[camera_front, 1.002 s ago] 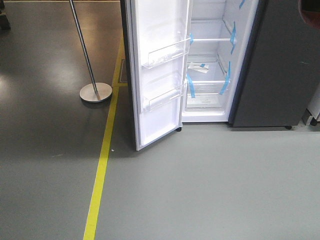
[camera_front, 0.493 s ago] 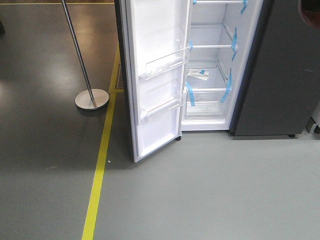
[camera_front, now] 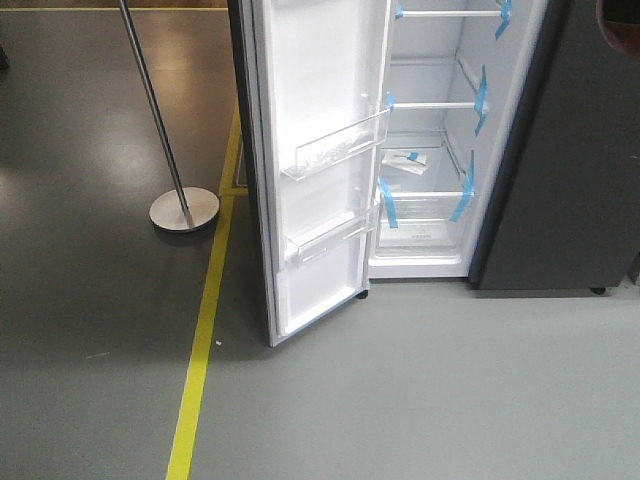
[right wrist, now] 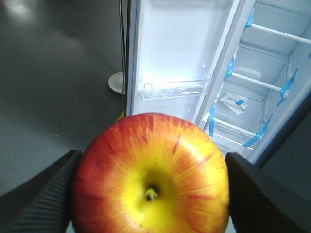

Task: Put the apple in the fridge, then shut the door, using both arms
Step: 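Hold the apple while driving up to the open fridge door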

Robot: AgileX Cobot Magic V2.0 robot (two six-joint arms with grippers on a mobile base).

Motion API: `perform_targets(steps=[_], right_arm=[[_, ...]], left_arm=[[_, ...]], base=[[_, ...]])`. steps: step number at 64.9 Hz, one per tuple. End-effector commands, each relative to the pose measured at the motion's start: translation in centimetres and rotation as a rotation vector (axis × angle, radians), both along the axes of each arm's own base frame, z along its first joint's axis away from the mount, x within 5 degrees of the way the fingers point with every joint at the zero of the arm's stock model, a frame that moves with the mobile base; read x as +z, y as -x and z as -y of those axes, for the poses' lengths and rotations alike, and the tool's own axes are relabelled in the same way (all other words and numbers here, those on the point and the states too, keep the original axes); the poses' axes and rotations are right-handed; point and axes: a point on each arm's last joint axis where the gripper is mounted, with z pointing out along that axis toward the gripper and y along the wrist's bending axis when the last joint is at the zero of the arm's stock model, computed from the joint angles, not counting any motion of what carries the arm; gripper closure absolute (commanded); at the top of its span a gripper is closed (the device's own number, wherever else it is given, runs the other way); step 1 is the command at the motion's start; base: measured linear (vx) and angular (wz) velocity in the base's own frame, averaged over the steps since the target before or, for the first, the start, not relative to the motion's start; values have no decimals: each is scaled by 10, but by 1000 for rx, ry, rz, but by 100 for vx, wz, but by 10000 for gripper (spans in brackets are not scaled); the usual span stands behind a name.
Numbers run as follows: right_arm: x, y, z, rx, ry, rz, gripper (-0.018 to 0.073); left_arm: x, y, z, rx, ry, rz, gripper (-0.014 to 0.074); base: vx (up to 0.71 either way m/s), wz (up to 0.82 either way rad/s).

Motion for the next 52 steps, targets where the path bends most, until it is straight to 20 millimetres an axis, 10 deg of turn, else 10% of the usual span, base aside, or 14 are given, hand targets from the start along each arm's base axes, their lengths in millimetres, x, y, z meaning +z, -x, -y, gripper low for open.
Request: perform_targets(steps=[1, 52], right_arm=[[19, 10, 0, -13, -31, 126, 489], [19, 10, 0, -13, -31, 126, 489]], left_arm=[[14, 2, 1, -6, 1, 111, 603], [14, 2, 1, -6, 1, 111, 603]], base=[[15, 3], [16, -1]])
